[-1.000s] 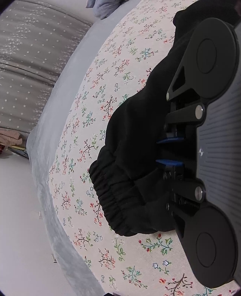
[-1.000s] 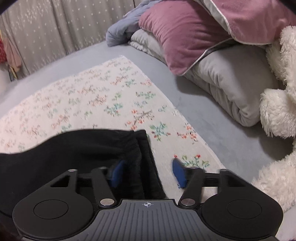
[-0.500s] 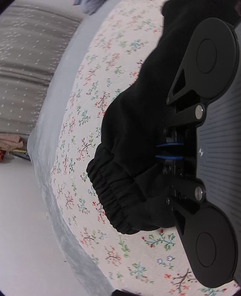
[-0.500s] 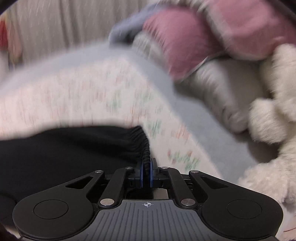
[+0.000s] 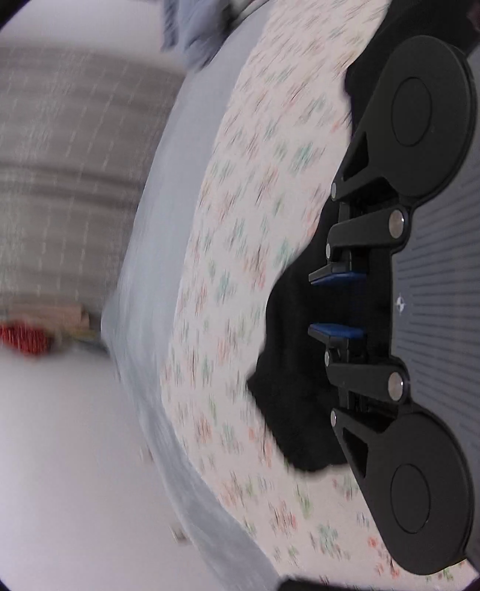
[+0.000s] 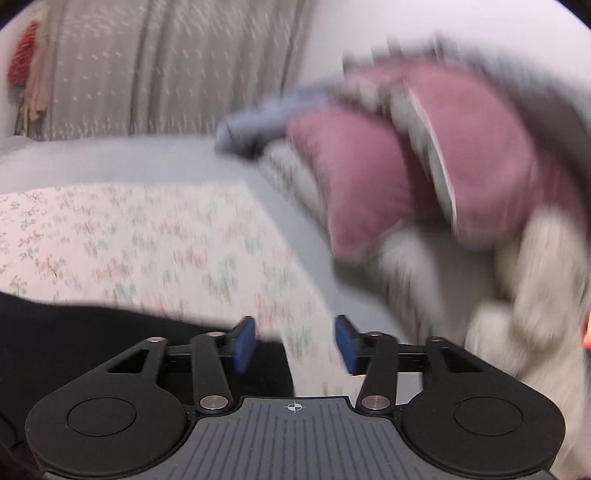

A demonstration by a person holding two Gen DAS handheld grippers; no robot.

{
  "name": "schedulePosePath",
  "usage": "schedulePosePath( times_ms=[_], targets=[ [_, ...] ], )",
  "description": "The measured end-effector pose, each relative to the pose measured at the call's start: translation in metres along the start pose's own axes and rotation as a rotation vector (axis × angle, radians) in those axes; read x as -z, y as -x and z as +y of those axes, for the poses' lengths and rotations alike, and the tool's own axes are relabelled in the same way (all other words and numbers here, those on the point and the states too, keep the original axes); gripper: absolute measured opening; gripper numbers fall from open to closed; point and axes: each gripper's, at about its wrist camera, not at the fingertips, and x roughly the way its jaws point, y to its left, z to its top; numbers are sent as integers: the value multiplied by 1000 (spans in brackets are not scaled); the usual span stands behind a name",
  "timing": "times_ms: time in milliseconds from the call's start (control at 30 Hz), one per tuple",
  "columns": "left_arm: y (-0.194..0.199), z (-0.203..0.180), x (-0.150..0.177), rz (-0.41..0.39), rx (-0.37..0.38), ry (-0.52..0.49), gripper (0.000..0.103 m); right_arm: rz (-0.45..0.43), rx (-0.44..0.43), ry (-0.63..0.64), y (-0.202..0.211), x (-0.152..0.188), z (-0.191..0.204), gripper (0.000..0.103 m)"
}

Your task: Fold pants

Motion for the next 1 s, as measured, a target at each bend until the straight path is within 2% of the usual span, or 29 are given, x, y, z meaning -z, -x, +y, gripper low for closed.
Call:
schedulePosePath(
  times_ms=[67, 133, 167, 233, 267, 300, 333, 400, 433, 500, 533, 600, 633, 667, 733, 800, 900, 1000],
  targets=[
    [-10, -22, 11, 54, 47, -58, 19, -22, -128, 1, 3, -8, 20, 53],
    [-24, -40, 23, 113, 72, -118, 19, 48, -317, 2, -6, -12, 50, 51],
    [-31, -45, 28, 131, 48, -146, 19, 99, -401, 27, -13, -11, 69, 51],
    [-46, -42, 33, 147, -47, -172, 21, 190, -461, 134, -27, -4, 106, 51],
    [-52, -35, 34, 152, -74, -155, 21, 240, -444, 197, -36, 3, 120, 51],
    [-56, -24, 33, 157, -88, -120, 17, 290, -410, 244, -46, 10, 129, 51],
    [-58, -15, 31, 165, -99, -89, 9, 325, -386, 267, -56, 17, 131, 60],
    [-59, 2, 24, 174, -119, -42, 0, 354, -373, 199, -67, 16, 109, 69],
    [-59, 10, 21, 175, -124, -15, 0, 367, -316, 158, -72, 16, 92, 69],
    [-61, 24, 17, 184, -97, 45, 0, 371, -141, 139, -80, 17, 62, 67],
    [-62, 28, 14, 193, -86, 75, 0, 377, -108, 124, -82, 18, 49, 64],
    [-57, 26, 5, 198, -67, 118, 0, 375, -142, 58, -80, 18, 35, 63],
    [-51, 21, 0, 183, -41, 120, 7, 358, -157, 45, -74, 15, 37, 63],
    [-42, 13, -2, 156, -1, 104, 9, 326, -183, 40, -66, 10, 43, 63],
    [-25, -8, -5, 108, 67, 35, 15, 229, -309, 45, -47, -10, 71, 64],
    [-20, -28, 1, 106, 123, -32, 18, 155, -508, 65, -27, -33, 111, 64],
    [-35, -43, 15, 193, 149, -71, 18, 157, -833, 162, -15, -65, 191, 63],
    [-52, -39, 23, 265, 125, -40, 18, 205, -979, 292, -25, -85, 276, 61]
  ],
)
